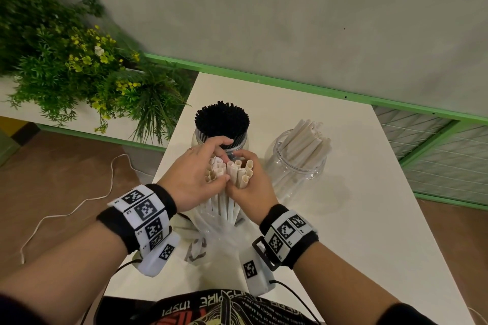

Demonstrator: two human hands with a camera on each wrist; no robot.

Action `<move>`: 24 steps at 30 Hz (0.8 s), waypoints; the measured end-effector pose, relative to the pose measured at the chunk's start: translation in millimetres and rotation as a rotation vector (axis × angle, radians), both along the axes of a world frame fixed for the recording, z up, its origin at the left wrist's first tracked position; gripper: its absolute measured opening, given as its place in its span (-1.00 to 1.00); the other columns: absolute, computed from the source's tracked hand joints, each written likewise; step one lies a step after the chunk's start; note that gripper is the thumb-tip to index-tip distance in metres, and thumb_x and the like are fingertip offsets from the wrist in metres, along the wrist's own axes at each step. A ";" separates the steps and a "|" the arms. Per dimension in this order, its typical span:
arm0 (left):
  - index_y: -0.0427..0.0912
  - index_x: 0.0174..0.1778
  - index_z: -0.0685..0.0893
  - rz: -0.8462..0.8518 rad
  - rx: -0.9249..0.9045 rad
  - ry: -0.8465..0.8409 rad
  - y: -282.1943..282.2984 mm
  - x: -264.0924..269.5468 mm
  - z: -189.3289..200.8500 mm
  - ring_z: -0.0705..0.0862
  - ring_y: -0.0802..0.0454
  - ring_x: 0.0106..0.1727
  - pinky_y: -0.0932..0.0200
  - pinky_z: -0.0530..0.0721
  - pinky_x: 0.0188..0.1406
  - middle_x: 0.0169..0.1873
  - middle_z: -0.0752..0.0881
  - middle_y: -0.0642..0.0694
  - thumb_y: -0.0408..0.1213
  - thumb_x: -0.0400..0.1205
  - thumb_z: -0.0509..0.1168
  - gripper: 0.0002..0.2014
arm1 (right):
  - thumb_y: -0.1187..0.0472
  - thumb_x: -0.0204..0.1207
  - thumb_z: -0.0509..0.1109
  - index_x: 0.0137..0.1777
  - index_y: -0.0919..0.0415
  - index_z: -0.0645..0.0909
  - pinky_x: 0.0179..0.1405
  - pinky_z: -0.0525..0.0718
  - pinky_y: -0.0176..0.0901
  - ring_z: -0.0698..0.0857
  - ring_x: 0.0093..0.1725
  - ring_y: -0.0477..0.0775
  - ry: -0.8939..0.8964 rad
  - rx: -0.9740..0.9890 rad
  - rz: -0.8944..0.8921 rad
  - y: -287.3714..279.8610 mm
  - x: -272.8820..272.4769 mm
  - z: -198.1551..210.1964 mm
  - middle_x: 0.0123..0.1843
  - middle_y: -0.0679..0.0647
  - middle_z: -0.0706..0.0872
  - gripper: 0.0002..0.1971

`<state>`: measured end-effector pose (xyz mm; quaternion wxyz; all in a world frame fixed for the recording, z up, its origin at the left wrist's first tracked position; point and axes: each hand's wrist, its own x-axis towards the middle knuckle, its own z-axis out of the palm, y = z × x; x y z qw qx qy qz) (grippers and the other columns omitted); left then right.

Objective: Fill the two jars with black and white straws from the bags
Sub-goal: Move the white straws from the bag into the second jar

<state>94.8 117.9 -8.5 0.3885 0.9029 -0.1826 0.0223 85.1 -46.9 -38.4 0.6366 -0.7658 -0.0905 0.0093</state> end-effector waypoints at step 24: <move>0.12 0.47 0.30 -0.035 0.066 -0.015 2.4 4.7 -0.3 0.51 0.15 0.17 0.29 0.34 0.17 0.02 0.56 0.28 -0.07 0.40 0.30 -0.33 | 0.29 0.41 0.44 0.02 0.09 0.57 -0.14 0.67 0.13 0.69 -0.12 0.07 -0.251 -0.198 0.056 -6.2 -2.8 9.3 -0.10 0.04 0.70 -0.79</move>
